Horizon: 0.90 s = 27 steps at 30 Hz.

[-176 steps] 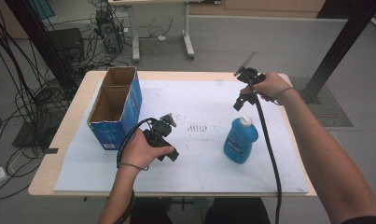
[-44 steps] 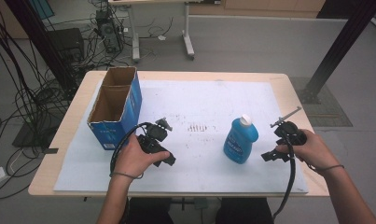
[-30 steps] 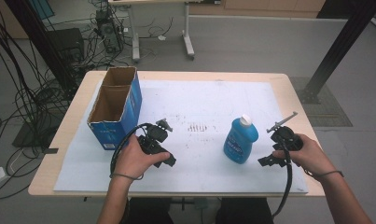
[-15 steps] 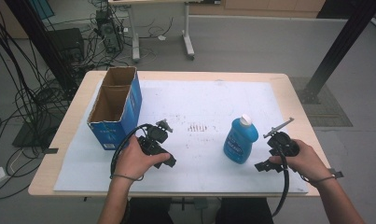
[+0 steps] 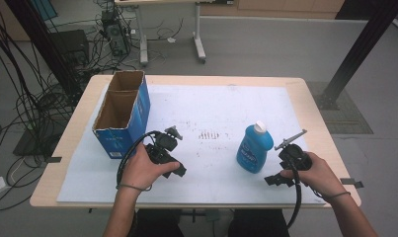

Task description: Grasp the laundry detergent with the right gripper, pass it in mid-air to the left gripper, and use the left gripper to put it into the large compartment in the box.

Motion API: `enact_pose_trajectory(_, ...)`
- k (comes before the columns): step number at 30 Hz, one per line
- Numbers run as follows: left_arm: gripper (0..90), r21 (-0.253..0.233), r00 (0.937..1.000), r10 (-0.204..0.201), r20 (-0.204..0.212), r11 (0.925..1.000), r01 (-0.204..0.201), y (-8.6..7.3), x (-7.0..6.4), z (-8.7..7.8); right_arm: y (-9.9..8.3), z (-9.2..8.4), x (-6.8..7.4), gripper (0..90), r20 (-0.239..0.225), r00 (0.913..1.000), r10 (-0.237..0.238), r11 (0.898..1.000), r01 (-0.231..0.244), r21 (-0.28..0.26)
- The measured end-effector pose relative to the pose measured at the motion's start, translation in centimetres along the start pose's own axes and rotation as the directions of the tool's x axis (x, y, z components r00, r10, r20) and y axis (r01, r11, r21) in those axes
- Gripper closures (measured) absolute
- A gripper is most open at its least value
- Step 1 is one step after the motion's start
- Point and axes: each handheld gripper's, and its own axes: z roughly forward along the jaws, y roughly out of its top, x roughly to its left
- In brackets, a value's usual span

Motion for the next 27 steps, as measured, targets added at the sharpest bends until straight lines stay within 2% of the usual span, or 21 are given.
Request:
enact_pose_trajectory(14,11.1,0.039,1.0,0.002,-0.005,0.9992,-0.002,0.1,0.1,0.0,-0.9,1.1,0.8,9.5,-0.023,0.9997,0.001,0.998,-0.003,-0.066)
enact_pose_trajectory(23,11.0,0.045,1.0,0.0,-0.004,0.999,0.0,0.2,0.0,0.1,-1.5,1.9,1.0,9.3,-0.021,0.9998,-0.003,0.991,0.0,-0.136)
enact_pose_trajectory(24,11.0,0.046,1.0,0.002,-0.003,0.9989,-0.002,0.2,0.0,0.0,-1.6,2.0,1.0,9.2,-0.026,0.9996,0.011,0.989,-0.015,-0.149)
enact_pose_trajectory(27,11.0,0.044,1.0,0.002,-0.002,0.999,-0.001,0.3,-0.1,0.0,-1.8,2.2,1.0,9.2,-0.026,0.9995,0.017,0.986,-0.021,-0.166)
